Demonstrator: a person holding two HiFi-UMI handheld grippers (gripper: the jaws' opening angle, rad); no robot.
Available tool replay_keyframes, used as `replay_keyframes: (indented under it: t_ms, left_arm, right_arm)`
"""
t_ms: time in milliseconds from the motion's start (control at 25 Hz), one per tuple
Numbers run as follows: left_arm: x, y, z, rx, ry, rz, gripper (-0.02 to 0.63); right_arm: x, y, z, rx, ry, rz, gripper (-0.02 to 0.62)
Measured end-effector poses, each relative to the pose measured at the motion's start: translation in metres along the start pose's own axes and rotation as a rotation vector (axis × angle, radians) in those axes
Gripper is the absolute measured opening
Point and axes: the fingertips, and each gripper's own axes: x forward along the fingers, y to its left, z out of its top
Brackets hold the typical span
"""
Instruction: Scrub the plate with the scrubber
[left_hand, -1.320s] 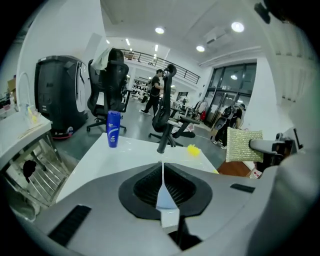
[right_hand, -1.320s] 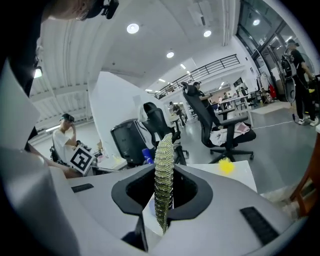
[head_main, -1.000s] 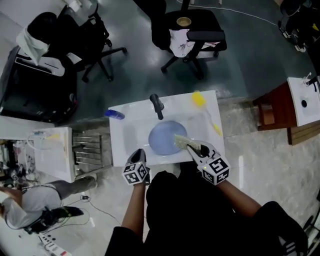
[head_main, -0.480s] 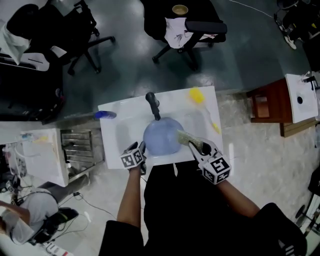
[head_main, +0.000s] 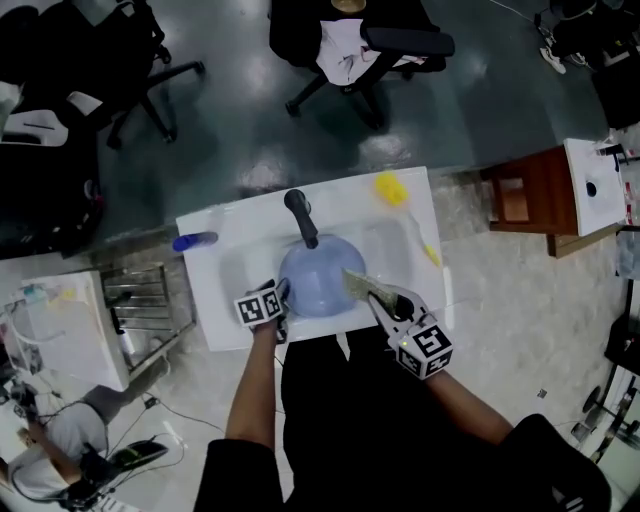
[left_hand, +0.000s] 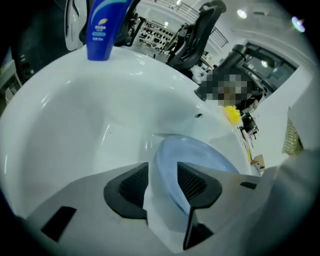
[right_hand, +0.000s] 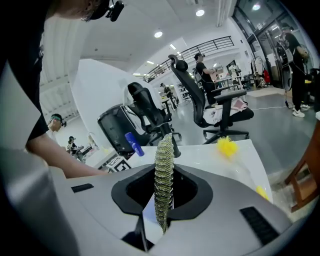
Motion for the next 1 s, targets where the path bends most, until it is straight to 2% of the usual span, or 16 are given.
replay_keyframes:
  t_ms: [240,320,360,520,680,880,1000]
  left_arm:
    - [0.021,0.004,-0.007,-0.085,0.098,-0.047,0.157]
    - [0.023,0.003,-0.007,-0.123,0.098,-0.074,0.071]
    - [0.023,0.003,-0.007,-0.139,0.097,-0.085,0.057]
    - [0.026,0.005,-0.008,-0.173,0.111,-0.099,0.034]
    - [0.02,0.0,0.001,-0.273,0.06,-0.126,0.029]
    - [0.002,0.004,0.003,-0.26,0.015,-0.082,0.026]
    - [-0.016,0.0,0.005,-0.217,-0.027,-0.064,0.023]
  right_arm:
    - [0.004,-0.012,0.0,0.018,-0.003,-0.042,0.059]
    - [0.004,-0.016,0.002,0.022,-0.004,-0.056,0.059]
    - [0.003,-0.017,0.003,0.024,-0.005,-0.062,0.06]
    - [0.001,-0.022,0.003,0.03,-0.006,-0.077,0.058]
    - [-0.002,-0.024,-0.001,0.029,0.003,-0.086,0.059]
    - [-0.001,-0.015,-0.006,0.014,0.016,-0.067,0.06]
    - [-0.003,-0.007,-0.006,0.003,0.018,-0.048,0.058]
